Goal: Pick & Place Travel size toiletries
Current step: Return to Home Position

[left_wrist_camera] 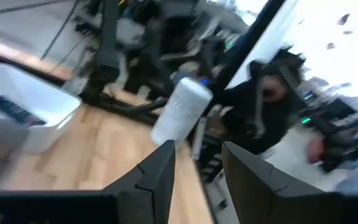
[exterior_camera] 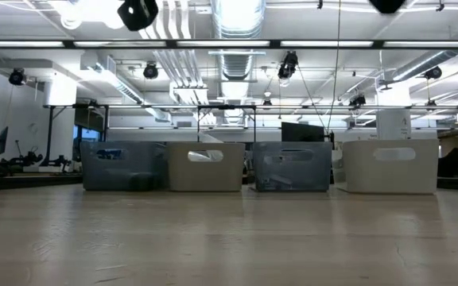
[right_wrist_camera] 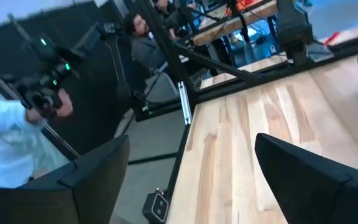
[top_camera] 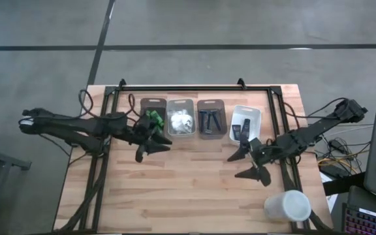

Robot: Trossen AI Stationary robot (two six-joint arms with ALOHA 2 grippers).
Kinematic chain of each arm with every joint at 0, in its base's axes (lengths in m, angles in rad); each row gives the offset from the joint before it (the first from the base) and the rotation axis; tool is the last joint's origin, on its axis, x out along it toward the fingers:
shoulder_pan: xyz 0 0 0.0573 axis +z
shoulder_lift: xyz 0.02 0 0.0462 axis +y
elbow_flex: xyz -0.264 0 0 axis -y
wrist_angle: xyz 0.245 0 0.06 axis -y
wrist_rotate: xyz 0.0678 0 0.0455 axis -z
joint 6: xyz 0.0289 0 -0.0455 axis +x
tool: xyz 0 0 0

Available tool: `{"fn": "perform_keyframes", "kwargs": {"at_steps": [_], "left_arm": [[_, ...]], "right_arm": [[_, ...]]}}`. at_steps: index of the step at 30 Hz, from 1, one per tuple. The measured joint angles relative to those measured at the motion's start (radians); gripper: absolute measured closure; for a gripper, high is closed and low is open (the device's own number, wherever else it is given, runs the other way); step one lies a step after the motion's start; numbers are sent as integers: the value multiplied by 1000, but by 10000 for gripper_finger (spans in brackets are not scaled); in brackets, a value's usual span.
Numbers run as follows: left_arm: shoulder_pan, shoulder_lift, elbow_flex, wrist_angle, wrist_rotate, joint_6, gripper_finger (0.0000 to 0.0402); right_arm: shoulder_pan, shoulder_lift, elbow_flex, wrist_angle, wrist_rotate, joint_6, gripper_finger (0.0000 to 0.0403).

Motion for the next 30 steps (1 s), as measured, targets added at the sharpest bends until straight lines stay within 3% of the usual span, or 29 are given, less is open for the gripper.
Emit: {"fn": "perform_keyframes", "kwargs": {"at_steps": [3,9,15,18,22,30], "left_arm": [[27,-36,-160,206,59,-43,264],[59,-181,-454,463,69,-111,264],[85,-378,-674,616,70,-107,264],[96,-481,-740,599,72,-110,264],[102,-600,-718,415,79,-75,264],[115,-764,-722,340,79,32,264]], "right_arm": [[-19,-19,-127,169,-1,55,73],[-79,-76,-317,469,1,71,73],[-127,-167,-425,510,3,83,53],[-132,-208,-452,520,3,73,44],[-134,-263,-465,519,3,28,40],[-134,-361,-474,519,3,-84,39]]}}
